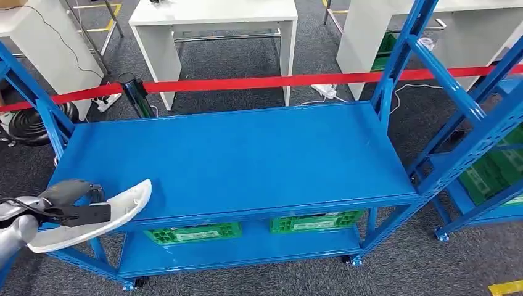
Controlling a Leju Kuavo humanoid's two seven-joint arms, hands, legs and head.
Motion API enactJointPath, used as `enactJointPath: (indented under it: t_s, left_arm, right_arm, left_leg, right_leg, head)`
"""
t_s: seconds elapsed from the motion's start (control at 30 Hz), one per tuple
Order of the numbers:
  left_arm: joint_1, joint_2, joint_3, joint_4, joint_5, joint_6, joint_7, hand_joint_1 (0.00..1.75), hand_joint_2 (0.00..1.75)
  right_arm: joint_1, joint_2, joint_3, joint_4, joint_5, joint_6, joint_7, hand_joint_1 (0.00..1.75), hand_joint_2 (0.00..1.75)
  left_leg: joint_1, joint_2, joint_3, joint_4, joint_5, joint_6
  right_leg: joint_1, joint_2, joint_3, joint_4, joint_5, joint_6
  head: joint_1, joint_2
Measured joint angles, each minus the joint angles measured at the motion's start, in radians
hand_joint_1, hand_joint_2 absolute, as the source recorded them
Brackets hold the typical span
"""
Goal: Take the parts from the cabinet and place them on the table.
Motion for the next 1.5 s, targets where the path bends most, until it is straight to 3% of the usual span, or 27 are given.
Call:
enactJointPath:
  t_s: [0.1, 0.43, 0.6, 1.0, 1.03, 1.07, 1.1, 1.5]
  left_arm:
    - [0.010, -0.014, 0.019, -0.002, 0.005, 0.037, 0.004, 0.00, 0.00]
    - [0.011, -0.015, 0.022, -0.003, 0.005, 0.040, 0.004, 0.00, 0.00]
    - [0.017, -0.062, 0.053, -0.001, -0.014, 0.052, -0.010, 0.00, 0.00]
    - [0.022, -0.065, 0.059, 0.012, -0.023, 0.070, -0.014, 0.00, 0.00]
    - [0.023, -0.064, 0.061, 0.013, -0.021, 0.073, -0.016, 0.33, 0.00]
    - [0.026, -0.064, 0.066, 0.014, -0.019, 0.076, -0.017, 0.33, 0.00]
    - [0.027, -0.064, 0.069, 0.015, -0.016, 0.078, -0.020, 1.75, 1.75]
    - [0.032, -0.064, 0.100, 0.018, -0.006, 0.049, -0.023, 1.75, 1.75]
  right_arm:
    - [0.000, 0.000, -0.002, 0.000, 0.000, -0.002, 0.000, 0.00, 0.00]
    - [0.000, 0.000, -0.003, 0.000, 0.000, -0.002, 0.000, 0.00, 0.00]
    - [-0.001, 0.003, -0.007, 0.000, 0.010, -0.009, 0.000, 0.00, 0.00]
    - [-0.002, 0.003, -0.007, 0.000, 0.026, -0.018, 0.000, 0.00, 0.00]
    - [-0.002, 0.003, -0.007, 0.000, 0.029, -0.019, 0.000, 0.00, 0.00]
    - [-0.002, 0.003, -0.007, 0.000, 0.033, -0.020, 0.000, 0.00, 0.00]
    - [-0.002, 0.003, -0.007, 0.000, 0.037, -0.021, 0.000, 0.00, 0.00]
    - [-0.003, 0.003, -0.007, 0.000, 0.054, -0.038, 0.000, 0.00, 0.00]
  left_leg:
    - [0.000, 0.000, 0.000, 0.000, 0.000, 0.000]
    - [0.000, 0.000, 0.000, 0.000, 0.000, 0.000]
    - [0.000, 0.000, 0.001, 0.000, 0.000, 0.000]
    - [0.000, 0.000, 0.001, 0.000, 0.000, 0.000]
    - [0.000, 0.000, 0.001, 0.000, 0.000, 0.000]
    - [0.000, 0.000, 0.001, 0.000, 0.000, 0.000]
    - [0.000, 0.000, 0.001, 0.000, 0.000, 0.000]
    - [0.000, 0.000, 0.001, 0.000, 0.000, 0.000]
  right_leg:
    - [0.000, 0.000, 0.001, 0.000, 0.000, 0.000]
    - [0.000, 0.000, 0.001, 0.000, 0.000, 0.000]
    - [0.000, 0.000, 0.001, 0.000, 0.000, 0.000]
    - [0.000, 0.000, 0.001, 0.000, 0.000, 0.000]
    - [0.000, 0.000, 0.001, 0.000, 0.000, 0.000]
    - [0.000, 0.000, 0.001, 0.000, 0.000, 0.000]
    - [0.000, 0.000, 0.001, 0.000, 0.000, 0.000]
    - [0.000, 0.000, 0.001, 0.000, 0.000, 0.000]
  head:
    - [0.000, 0.000]
    - [0.000, 0.000]
    - [0.000, 0.000]
    - [0.000, 0.000]
    - [0.000, 0.000]
    - [0.000, 0.000]
    - [0.000, 0.000]
    - [0.000, 0.000]
